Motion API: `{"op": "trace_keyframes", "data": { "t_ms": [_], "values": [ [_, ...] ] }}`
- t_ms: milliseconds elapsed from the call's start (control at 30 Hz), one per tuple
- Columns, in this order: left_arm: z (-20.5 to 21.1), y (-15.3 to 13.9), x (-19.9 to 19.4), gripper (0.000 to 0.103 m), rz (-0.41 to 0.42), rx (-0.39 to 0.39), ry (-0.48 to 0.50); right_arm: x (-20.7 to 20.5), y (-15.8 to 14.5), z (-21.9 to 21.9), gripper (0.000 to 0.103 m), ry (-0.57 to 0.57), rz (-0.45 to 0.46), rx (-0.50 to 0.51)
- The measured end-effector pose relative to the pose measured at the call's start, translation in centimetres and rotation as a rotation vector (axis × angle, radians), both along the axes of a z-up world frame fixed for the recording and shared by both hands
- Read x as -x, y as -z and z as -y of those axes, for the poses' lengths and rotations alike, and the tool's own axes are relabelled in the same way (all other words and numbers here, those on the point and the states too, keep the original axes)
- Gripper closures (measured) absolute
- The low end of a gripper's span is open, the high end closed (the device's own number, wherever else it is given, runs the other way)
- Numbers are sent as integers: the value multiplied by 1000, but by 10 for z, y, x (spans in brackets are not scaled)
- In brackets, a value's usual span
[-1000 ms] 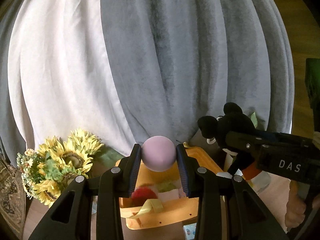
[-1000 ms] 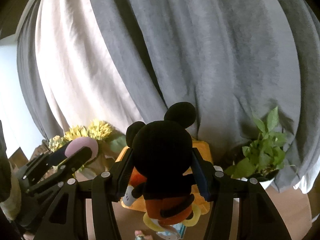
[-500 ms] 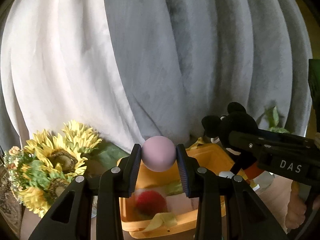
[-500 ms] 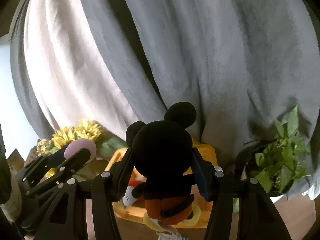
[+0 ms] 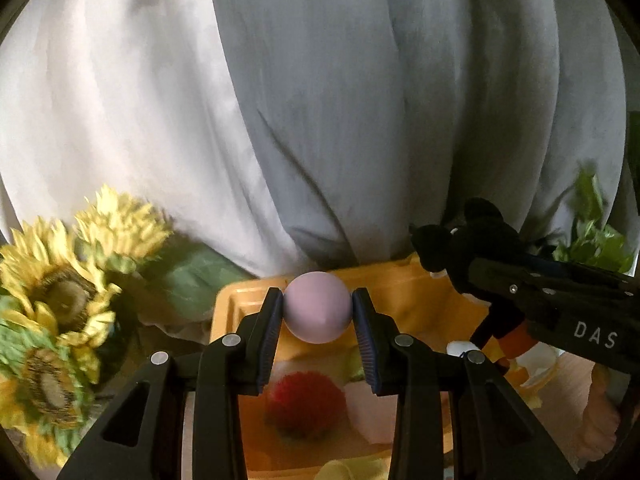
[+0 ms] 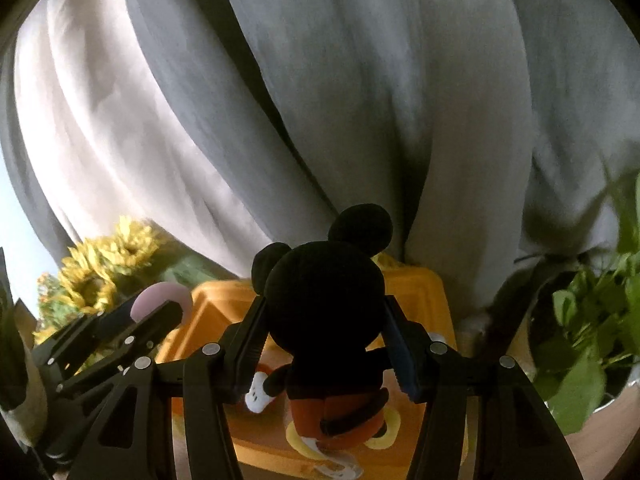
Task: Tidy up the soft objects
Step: 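Lower the ball and plush into the crate and open both tools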
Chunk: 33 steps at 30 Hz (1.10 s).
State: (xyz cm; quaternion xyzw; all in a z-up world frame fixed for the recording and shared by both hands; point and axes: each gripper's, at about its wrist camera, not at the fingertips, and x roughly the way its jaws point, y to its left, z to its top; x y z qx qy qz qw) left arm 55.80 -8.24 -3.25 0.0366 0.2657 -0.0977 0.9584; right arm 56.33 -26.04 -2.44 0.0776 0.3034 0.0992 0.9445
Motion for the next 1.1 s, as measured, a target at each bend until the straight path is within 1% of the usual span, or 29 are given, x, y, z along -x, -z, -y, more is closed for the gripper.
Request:
{"op": "trace_keyframes", "data": {
  "t_ms": [133, 367, 567, 600, 700, 733, 767, 800, 867, 933, 1100],
  "values": [
    [0, 17, -12, 68, -43, -4, 1, -9, 16, -1, 46, 4, -31, 9],
    [4, 36, -24, 68, -101, -19, 8, -20, 38, -3, 46, 1, -109, 23],
    [5, 45, -32, 67, -134, -26, 20, -25, 46, -3, 43, 3, -138, 48],
    [5, 46, -32, 65, -137, -32, 21, -25, 46, -4, 43, 2, -139, 51],
    [5, 45, -32, 55, -129, -37, 14, -28, 47, -4, 40, 0, -144, 57],
    [5, 44, -31, 54, -127, -38, 12, -27, 46, -3, 39, 4, -139, 61],
    [5, 43, -29, 54, -124, -38, 9, -27, 44, -2, 34, 9, -134, 64],
    [5, 42, -28, 53, -121, -38, 9, -27, 43, -1, 33, 15, -130, 65],
    [4, 38, -24, 52, -114, -38, 9, -24, 39, 0, 33, 24, -116, 71],
    [3, 33, -19, 49, -100, -42, -1, -21, 36, 1, 33, 32, -106, 79],
    [1, 20, -5, 49, -70, -39, -16, -7, 29, 0, 33, 29, -85, 96]
  ]
}}
